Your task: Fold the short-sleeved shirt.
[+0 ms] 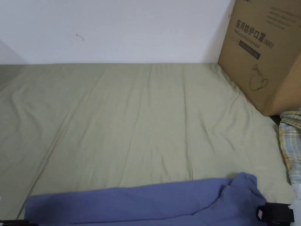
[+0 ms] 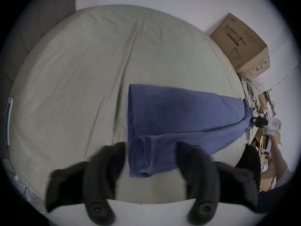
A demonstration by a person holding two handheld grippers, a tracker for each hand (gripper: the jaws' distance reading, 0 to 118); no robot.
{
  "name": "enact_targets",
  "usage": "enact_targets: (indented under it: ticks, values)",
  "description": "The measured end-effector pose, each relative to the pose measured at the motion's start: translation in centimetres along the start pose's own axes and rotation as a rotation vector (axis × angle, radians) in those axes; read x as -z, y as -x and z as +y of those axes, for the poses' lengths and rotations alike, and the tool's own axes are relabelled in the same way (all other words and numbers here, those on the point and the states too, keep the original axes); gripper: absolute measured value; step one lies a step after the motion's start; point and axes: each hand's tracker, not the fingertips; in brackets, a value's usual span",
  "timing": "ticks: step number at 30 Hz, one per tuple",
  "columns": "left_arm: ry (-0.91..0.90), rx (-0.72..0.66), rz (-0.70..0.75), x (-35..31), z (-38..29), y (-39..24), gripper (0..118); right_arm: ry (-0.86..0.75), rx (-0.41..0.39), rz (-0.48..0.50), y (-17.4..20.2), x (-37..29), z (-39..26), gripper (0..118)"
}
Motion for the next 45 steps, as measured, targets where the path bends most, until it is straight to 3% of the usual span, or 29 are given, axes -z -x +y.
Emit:
enact_targets:
  ticks: [1,3,9,12,14,16,17,18,19,21,22,26,29,32,34,35,36,37,39,45]
  values:
    - [-0.022,-0.015,0.005,-0.5,0.0,-0.2,83,-0.016,-0.023,-0.045,0.7,-0.6,0.1,92]
    - [-0.093,-0.039,-0.005,-1.9,0.1,-1.2,115,-0.057,-0.033,-0.029,2.3,-2.7,0.5,92]
    - [-0.354,-0.098,0.079,-6.3,0.4,-6.2,117,-0.296,-0.050,-0.068,7.8,-7.8,1.1,92]
    - [-0.354,-0.060,0.130,-6.3,0.6,-9.1,117,-0.293,-0.075,-0.029,10.4,-7.6,1.5,92]
    - [-0.349,-0.030,0.161,-5.5,0.5,-10.8,116,-0.253,-0.151,-0.049,12.2,-6.3,1.9,92]
    - [-0.340,0.001,0.153,-4.7,0.2,-12.0,99,-0.247,-0.171,-0.052,13.5,-5.4,1.5,88]
    - [-0.340,0.017,0.158,-4.5,0.0,-12.6,76,-0.259,-0.161,-0.038,13.8,-5.3,1.3,68]
    - [-0.335,0.040,0.175,-4.0,-0.1,-12.8,30,-0.267,-0.144,-0.021,14.1,-5.2,1.2,15]
    - [-0.327,0.068,0.218,-3.7,-0.2,-13.4,0,-0.262,-0.138,-0.013,14.7,-4.9,1.0,0]
    - [-0.320,0.117,0.249,-3.1,-0.6,-14.2,0,-0.242,-0.147,-0.047,15.8,-4.1,0.6,0]
    - [-0.321,0.131,0.235,-2.7,-1.0,-14.1,0,-0.218,-0.189,-0.026,16.2,-3.7,0.7,0]
    - [-0.306,0.132,0.196,-3.0,-0.8,-13.1,0,-0.203,-0.208,-0.015,17.2,-3.1,0.4,0]
    - [-0.276,-0.017,0.027,-3.5,0.2,-8.0,0,-0.193,-0.241,-0.019,17.7,-3.1,0.6,0]
    - [-0.200,-0.155,-0.266,-3.0,1.3,-1.0,0,-0.191,-0.264,-0.067,18.7,-3.0,1.1,0]
    - [-0.174,-0.211,-0.383,-2.4,1.4,2.5,1,-0.189,-0.269,-0.080,19.5,-2.2,1.3,0]
    - [-0.169,-0.250,-0.411,-2.0,1.1,4.3,5,-0.183,-0.277,-0.080,20.3,-2.1,1.4,0]
    - [-0.163,-0.281,-0.432,-1.5,1.0,5.6,22,-0.181,-0.281,-0.081,20.7,-1.7,1.5,0]
    - [-0.156,-0.316,-0.437,-1.1,0.8,7.1,48,-0.177,-0.288,-0.092,21.3,-1.2,1.5,0]
    - [-0.126,-0.349,-0.481,0.1,0.5,8.2,116,-0.178,-0.292,-0.114,22.4,-0.5,1.6,0]
    - [-0.036,-0.420,-0.691,4.1,0.7,9.8,118,-0.162,-0.291,-0.133,23.5,1.1,2.0,0]
